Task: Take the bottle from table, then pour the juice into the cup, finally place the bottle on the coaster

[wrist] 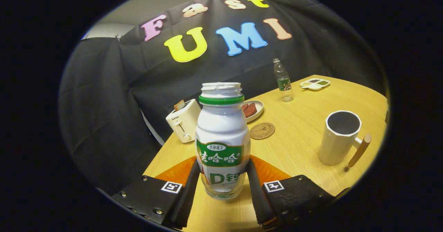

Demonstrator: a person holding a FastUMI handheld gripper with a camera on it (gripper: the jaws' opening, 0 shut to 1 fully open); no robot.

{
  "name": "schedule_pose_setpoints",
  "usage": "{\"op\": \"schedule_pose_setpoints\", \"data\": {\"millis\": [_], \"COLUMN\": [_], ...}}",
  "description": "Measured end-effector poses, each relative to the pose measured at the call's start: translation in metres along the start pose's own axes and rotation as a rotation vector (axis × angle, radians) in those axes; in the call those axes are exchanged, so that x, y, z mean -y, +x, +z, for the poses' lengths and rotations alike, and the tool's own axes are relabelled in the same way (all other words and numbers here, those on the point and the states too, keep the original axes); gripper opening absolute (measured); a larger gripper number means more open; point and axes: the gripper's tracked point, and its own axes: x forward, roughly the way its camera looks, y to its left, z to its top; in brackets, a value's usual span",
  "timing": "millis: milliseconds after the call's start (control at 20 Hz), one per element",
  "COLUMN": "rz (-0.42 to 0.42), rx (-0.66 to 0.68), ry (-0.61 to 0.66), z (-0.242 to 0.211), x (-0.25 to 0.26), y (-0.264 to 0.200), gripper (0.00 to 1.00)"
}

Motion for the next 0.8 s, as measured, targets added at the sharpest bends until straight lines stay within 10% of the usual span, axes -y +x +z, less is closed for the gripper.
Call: {"op": "schedule_pose_setpoints", "data": {"millis": [800], "rz": [-0.034], "rx": [-0.007], "ry": [0.427], "z": [0.007], "x": [0.053], "y": [0.009], "gripper": [0.71]}}
